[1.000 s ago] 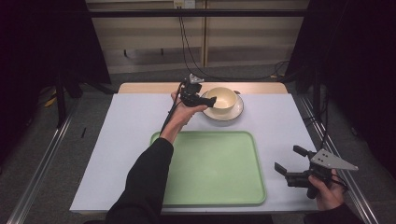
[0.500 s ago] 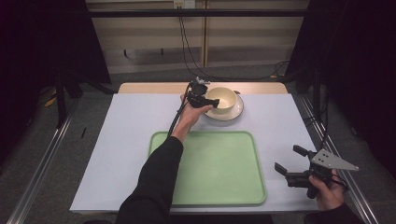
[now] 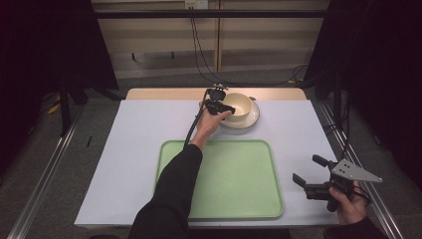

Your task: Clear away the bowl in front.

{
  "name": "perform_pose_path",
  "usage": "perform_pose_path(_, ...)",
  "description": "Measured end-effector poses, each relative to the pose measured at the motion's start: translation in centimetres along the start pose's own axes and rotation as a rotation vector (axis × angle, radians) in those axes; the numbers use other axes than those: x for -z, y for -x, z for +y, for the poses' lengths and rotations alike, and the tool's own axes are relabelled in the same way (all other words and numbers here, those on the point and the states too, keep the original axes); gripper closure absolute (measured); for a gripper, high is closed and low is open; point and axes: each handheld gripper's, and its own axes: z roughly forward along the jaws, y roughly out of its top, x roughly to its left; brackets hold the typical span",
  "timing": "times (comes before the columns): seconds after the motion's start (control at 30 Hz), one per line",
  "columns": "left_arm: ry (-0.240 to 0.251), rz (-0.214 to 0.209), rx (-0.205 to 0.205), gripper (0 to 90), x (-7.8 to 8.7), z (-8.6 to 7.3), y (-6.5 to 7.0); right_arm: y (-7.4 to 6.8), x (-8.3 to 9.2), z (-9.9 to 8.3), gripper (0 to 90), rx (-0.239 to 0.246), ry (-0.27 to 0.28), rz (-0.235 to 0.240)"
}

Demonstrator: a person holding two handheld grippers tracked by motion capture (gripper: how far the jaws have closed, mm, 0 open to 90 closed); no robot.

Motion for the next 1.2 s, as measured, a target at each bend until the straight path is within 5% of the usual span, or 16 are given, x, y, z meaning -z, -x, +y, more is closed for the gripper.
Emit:
perform_pose_path(0.1,-0.011,0.002,0.032,45.4,0.1,0.1,-0.1,0.0,0.0,0.0,1.5,0.004,-0.002,0.001)
perform_pose_path(0.3,-0.090,0.004,-0.005,58.0,-0.1,0.1,-0.4,0.0,0.0,0.0,1.4,0.002,0.000,0.001)
perform_pose_path(0.5,-0.124,-0.009,0.032,64.2,-0.1,0.3,-0.6,0.0,0.0,0.0,1.3,-0.002,0.002,0.005)
perform_pose_path(0.7,-0.130,-0.034,0.081,65.1,-0.1,0.2,-0.9,0.0,0.1,0.0,1.4,0.001,-0.003,0.003)
perform_pose_path(0.8,-0.135,-0.026,0.092,72.2,0.0,0.3,-1.0,0.0,0.1,0.0,1.4,-0.001,-0.001,0.002)
perform_pose_path(0.87,-0.128,-0.034,0.136,79.1,0.0,0.2,-1.2,0.0,0.1,0.0,1.4,0.001,-0.004,0.003)
perform_pose_path(1.2,-0.107,-0.053,0.182,83.9,0.6,0.4,-1.2,0.0,0.2,0.0,1.4,0.001,0.002,0.002)
